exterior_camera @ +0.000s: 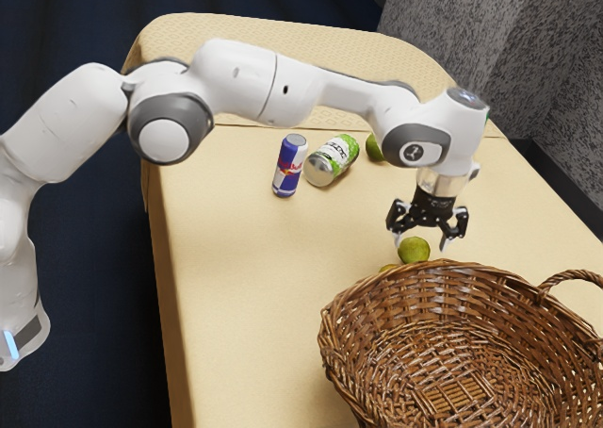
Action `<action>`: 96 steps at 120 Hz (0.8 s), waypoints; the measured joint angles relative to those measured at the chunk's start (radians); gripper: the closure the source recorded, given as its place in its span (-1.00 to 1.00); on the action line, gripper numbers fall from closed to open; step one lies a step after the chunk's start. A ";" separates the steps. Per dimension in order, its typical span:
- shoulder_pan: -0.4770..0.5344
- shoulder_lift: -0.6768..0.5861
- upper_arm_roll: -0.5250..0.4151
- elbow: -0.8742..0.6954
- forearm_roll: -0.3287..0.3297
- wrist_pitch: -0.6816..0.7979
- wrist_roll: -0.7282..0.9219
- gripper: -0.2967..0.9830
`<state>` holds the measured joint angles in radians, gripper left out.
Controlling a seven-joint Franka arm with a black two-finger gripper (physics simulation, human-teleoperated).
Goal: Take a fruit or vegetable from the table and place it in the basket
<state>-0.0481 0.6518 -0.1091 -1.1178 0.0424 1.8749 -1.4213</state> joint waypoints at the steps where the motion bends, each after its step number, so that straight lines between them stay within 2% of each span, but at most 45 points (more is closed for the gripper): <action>1: 0.000 0.001 -0.001 0.000 0.000 0.001 0.002 -0.54; 74: 0.015 0.081 -0.006 0.022 -0.003 0.063 0.087 -0.54; 80: 0.014 0.081 -0.006 0.022 -0.005 0.066 0.090 -0.46; 96: 0.005 0.062 -0.001 0.021 -0.005 0.070 0.089 -0.06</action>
<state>-0.0430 0.7135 -0.1105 -1.0970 0.0372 1.9447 -1.3323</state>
